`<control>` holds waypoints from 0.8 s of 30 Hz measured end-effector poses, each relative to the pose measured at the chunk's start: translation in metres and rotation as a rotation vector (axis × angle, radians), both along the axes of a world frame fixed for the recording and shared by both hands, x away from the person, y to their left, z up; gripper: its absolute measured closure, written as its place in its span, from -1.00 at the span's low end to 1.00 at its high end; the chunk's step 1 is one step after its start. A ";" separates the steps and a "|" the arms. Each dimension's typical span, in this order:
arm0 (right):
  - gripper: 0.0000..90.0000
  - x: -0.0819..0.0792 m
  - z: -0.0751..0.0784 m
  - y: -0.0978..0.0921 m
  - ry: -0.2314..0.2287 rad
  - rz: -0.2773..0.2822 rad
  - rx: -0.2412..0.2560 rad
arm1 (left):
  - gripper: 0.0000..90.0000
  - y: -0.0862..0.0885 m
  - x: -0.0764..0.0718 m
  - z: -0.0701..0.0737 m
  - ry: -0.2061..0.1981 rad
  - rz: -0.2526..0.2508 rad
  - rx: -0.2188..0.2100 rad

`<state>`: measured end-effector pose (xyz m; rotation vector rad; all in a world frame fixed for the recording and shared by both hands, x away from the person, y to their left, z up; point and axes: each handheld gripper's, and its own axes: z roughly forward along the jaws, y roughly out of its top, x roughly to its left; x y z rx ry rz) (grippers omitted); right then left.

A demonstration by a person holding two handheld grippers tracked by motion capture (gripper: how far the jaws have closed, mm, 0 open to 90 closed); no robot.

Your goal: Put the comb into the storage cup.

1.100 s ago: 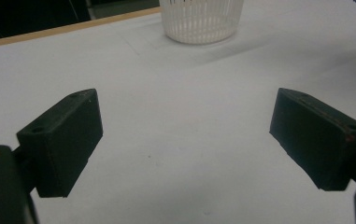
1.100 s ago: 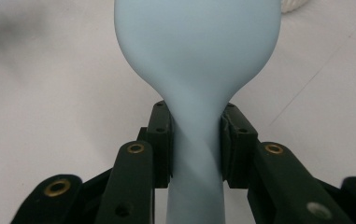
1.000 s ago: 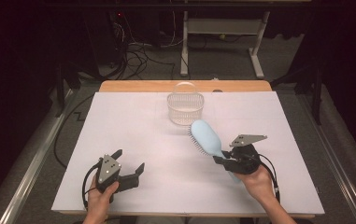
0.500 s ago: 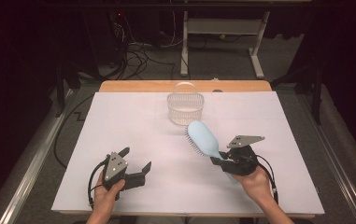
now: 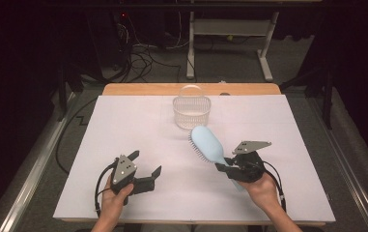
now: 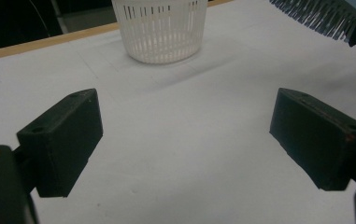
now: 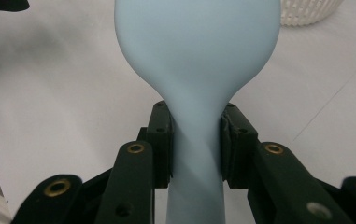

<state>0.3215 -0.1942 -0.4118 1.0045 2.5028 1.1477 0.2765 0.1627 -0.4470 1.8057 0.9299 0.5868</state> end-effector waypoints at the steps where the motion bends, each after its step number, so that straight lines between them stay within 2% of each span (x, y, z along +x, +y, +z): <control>1: 0.57 0.000 0.000 0.000 -0.001 0.002 0.000 | -0.77 -0.001 0.000 0.000 0.000 -0.002 -0.001; 24: 0.57 -0.005 0.003 0.010 -0.015 0.030 0.008 | -0.77 -0.019 0.005 0.006 0.008 -0.065 -0.017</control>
